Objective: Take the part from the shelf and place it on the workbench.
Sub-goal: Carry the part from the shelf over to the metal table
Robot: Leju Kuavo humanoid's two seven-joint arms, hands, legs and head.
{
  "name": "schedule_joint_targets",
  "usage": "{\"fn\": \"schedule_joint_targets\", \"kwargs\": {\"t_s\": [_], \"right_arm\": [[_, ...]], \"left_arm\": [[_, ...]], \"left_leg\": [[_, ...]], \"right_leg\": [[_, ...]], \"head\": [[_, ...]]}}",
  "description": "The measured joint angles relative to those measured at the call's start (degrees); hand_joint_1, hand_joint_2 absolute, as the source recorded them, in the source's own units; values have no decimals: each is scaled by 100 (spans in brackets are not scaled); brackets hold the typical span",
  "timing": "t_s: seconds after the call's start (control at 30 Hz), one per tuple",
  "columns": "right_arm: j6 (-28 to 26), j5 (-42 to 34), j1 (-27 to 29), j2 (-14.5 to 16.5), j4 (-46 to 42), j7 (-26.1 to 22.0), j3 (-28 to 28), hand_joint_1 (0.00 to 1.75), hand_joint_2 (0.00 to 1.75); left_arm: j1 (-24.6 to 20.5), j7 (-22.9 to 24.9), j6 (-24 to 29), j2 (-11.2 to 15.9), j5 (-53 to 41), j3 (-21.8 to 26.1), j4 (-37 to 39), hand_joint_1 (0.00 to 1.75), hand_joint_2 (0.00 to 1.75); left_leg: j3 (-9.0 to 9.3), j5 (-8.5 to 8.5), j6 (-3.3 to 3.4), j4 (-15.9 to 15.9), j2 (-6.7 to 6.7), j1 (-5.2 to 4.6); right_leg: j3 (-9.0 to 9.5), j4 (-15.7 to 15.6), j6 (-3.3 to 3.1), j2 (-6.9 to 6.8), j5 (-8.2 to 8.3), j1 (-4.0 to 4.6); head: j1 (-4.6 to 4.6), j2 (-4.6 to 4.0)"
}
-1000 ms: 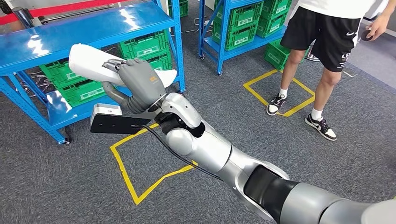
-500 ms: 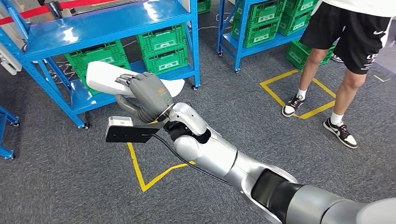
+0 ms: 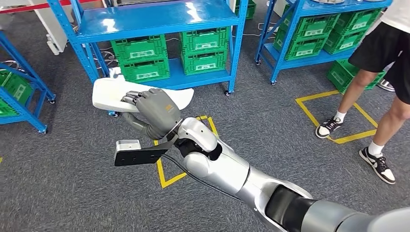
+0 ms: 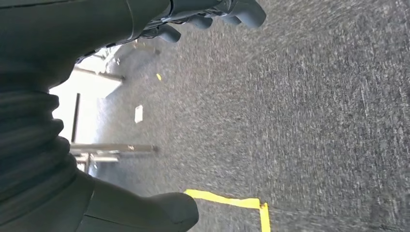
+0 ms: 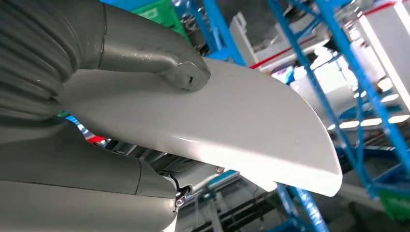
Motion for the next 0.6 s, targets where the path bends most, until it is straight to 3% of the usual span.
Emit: {"fn": "schedule_joint_targets", "kwargs": {"t_s": [0.03,0.07,0.13,0.2,0.27,0.3,0.37,0.43,0.5,0.53,0.6], "right_arm": [[40,4,7,27,-2,-33,1,175,175],[91,10,5,66,-8,-74,3,175,175],[223,30,-24,181,-25,-148,43,175,175],[351,41,-79,314,-42,-170,122,175,175],[458,10,-160,454,-62,-170,211,175,175],[499,-20,-208,528,-77,-167,257,175,175],[545,-77,-299,645,-112,-153,342,175,175],[560,-108,-342,695,-130,-73,395,175,175],[539,-120,-347,700,-133,117,417,175,175],[515,-118,-347,700,-139,239,419,175,175],[469,-107,-354,696,-174,465,397,175,175]], "left_arm": [[7,6,21,-1,36,15,2,0,175],[14,19,46,-3,83,39,4,0,175],[21,70,88,-13,210,123,7,0,175],[30,138,122,-19,339,226,4,0,175],[73,182,162,-17,459,342,1,0,175],[105,190,178,-18,506,401,1,0,175],[142,182,191,-22,565,496,-2,0,175],[149,154,175,-28,573,553,-6,0,175],[169,80,120,-14,510,573,-9,0,175],[185,25,82,1,456,573,-10,0,175],[202,-86,19,40,348,573,-14,0,175]], "left_leg": [[-25,7,-7,25,-81,-1],[-44,12,-16,51,-160,-1],[-93,17,-49,112,-295,-6],[-162,35,-118,142,-411,2],[-215,78,-208,112,-515,18],[-230,85,-242,110,-484,17],[-363,-71,-298,356,-232,4],[-659,-425,-355,1010,40,22],[-907,-638,-417,1573,116,67],[-888,-595,-442,1576,143,93],[-523,-279,-478,972,276,134]], "right_leg": [[15,-38,-9,13,88,1],[147,-301,-27,42,266,2],[530,-1069,-79,269,591,-3],[711,-1478,-120,436,690,3],[705,-1525,-171,363,706,10],[713,-1557,-210,306,732,3],[739,-1627,-286,161,784,-30],[744,-1648,-321,-9,794,-27],[738,-1646,-322,-181,786,-28],[736,-1643,-315,-260,780,-33],[743,-1623,-276,-403,758,-47]], "head": [[1,0],[0,0],[-3,0],[1,0],[6,0],[3,0],[-19,0],[-40,0],[-40,0],[-41,0],[-42,0]]}}
